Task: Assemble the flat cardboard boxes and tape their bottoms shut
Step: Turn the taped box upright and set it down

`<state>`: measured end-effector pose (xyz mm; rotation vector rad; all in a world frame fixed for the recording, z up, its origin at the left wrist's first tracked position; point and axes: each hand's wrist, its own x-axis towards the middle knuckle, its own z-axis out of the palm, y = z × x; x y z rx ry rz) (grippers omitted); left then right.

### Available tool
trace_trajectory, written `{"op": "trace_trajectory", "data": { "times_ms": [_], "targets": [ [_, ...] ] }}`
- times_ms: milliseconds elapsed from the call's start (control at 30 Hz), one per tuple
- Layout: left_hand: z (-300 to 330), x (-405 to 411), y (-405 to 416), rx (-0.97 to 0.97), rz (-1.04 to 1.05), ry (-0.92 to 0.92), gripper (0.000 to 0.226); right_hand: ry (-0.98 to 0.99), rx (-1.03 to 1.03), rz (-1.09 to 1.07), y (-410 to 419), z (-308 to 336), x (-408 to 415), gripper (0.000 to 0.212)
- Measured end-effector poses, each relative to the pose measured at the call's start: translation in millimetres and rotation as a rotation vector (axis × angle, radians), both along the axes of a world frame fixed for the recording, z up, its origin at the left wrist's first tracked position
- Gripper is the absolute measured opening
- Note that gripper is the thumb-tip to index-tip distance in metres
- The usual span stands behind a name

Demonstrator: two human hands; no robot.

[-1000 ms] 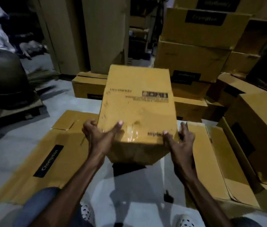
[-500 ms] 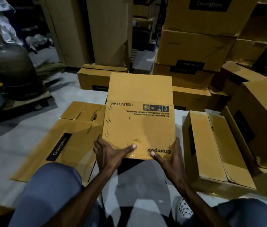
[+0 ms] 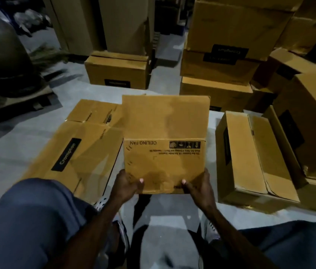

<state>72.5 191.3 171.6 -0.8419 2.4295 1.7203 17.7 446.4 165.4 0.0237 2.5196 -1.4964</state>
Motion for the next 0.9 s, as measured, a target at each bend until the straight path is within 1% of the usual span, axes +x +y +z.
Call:
{"op": "trace_trajectory", "data": {
  "times_ms": [67, 100, 133, 200, 300, 367, 433, 500, 533, 567, 633, 667, 700, 733, 767, 800, 833, 867, 900],
  "targets": [
    [1.7, -10.5, -2.9, 0.182, 0.007, -0.112, 0.030, -0.074, 0.037, -0.041, 7.9, -9.1, -11.7, 0.069],
    [0.3, -12.2, -3.2, 0.232, 0.025, -0.149, 0.020, -0.101, 0.039, -0.056, 10.5, -13.5, -15.8, 0.061],
    [-2.5, -11.7, -2.4, 0.251, 0.041, -0.167, 0.014, -0.127, 0.041, -0.066, 13.5, -17.8, -18.8, 0.057],
    [-9.0, -6.9, -0.7, 0.263, 0.062, -0.198, 0.018, -0.165, 0.049, -0.069, 19.7, -24.8, -23.1, 0.058],
    [-23.5, -0.1, -4.3, 0.210, 0.052, -0.266, 0.031, -0.214, 0.103, 0.003, 27.2, -35.6, -20.3, 0.070],
    [-36.5, 3.3, -9.9, 0.169, 0.007, -0.345, 0.034, -0.247, 0.149, 0.058, 31.9, -42.3, -11.6, 0.070],
    [-50.0, 8.9, -13.7, 0.092, -0.093, -0.419, 0.037, -0.282, 0.183, 0.088, 37.9, -50.7, -4.4, 0.071],
    [-62.2, 13.6, -15.2, 0.047, -0.155, -0.439, 0.027, -0.323, 0.199, 0.093, 42.6, -51.6, -1.7, 0.081],
    [-64.1, 15.1, -16.3, 0.022, -0.163, -0.433, 0.020, -0.342, 0.215, 0.099, 44.0, -48.9, -1.9, 0.087],
    [-66.8, 15.3, -19.1, -0.004, -0.150, -0.423, 0.017, -0.347, 0.214, 0.118, 46.9, -47.2, -3.1, 0.094],
    [-70.3, 12.2, -27.1, -0.066, -0.095, -0.384, 0.022, -0.274, 0.212, 0.177, 50.0, -38.6, -7.3, 0.105],
    [-71.6, 8.9, -32.0, -0.066, -0.048, -0.340, 0.029, -0.202, 0.228, 0.221, 48.7, -29.6, -9.0, 0.106],
    [-69.3, 3.9, -34.1, -0.017, 0.042, -0.275, 0.036, -0.107, 0.245, 0.286, 46.7, -20.1, -11.4, 0.103],
    [-62.4, -2.0, -32.7, 0.020, 0.145, -0.219, 0.039, -0.021, 0.289, 0.373, 43.3, -9.2, -14.9, 0.100],
    [-51.7, -8.5, -29.2, 0.036, 0.197, -0.178, 0.040, 0.065, 0.357, 0.487, 37.7, 0.4, -19.6, 0.096],
    [-39.0, -14.6, -23.9, 0.087, 0.187, -0.141, 0.042, 0.116, 0.447, 0.609, 27.6, 11.5, -23.1, 0.092],
    [-24.7, -19.6, -15.6, 0.099, 0.130, -0.120, 0.044, 0.146, 0.511, 0.749, 17.5, 18.4, -26.2, 0.087],
    [-13.7, -23.5, -7.5, 0.085, 0.065, -0.090, 0.040, 0.159, 0.614, 0.891, 6.3, 23.5, -28.6, 0.082],
    [-10.5, -26.2, -1.4, 0.021, -0.017, -0.079, 0.031, 0.190, 0.671, 1.010, -3.9, 23.5, -30.3, 0.078]
  ]
}}
